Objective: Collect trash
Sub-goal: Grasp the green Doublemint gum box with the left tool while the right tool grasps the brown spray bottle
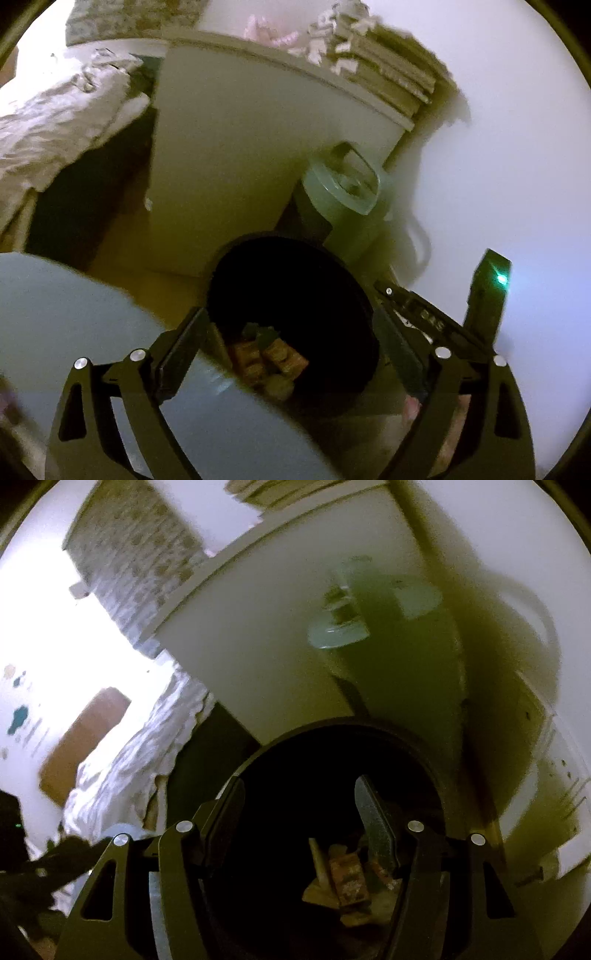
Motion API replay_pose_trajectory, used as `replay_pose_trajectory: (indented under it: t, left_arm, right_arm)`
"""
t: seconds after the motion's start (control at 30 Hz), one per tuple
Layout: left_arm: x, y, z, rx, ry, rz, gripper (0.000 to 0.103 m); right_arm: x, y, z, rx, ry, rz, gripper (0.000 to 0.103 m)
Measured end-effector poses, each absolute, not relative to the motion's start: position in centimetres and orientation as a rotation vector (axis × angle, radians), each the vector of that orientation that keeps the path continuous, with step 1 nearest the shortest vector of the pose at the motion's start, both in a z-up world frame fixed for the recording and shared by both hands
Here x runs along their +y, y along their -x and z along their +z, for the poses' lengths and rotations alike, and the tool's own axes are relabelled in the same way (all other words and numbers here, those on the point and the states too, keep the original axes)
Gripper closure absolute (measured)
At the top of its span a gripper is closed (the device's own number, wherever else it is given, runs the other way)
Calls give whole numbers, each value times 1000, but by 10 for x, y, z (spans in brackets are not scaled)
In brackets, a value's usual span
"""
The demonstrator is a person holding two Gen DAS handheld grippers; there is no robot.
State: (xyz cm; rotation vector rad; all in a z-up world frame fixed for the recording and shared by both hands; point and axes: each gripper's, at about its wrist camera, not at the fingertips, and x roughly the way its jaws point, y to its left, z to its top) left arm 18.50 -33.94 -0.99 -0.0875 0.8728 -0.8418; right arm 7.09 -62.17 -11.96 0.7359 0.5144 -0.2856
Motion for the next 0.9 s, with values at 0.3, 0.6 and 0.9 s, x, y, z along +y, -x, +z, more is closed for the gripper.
replay_pose_trajectory:
  t: [0.3,0.6,0.9]
  left_arm:
    - [-183,-163,4,751,-86,-632,11]
    - [-82,-203,-47,856,-368,-576,11]
    - [-82,-224,-67,873,-402,-713,36]
  right_arm:
    - [-555,-83,-98,528,-560,-75,41]
    - [-424,-116,-43,646,-306,326,40]
    - [-304,-211,-28,885,3,445,41]
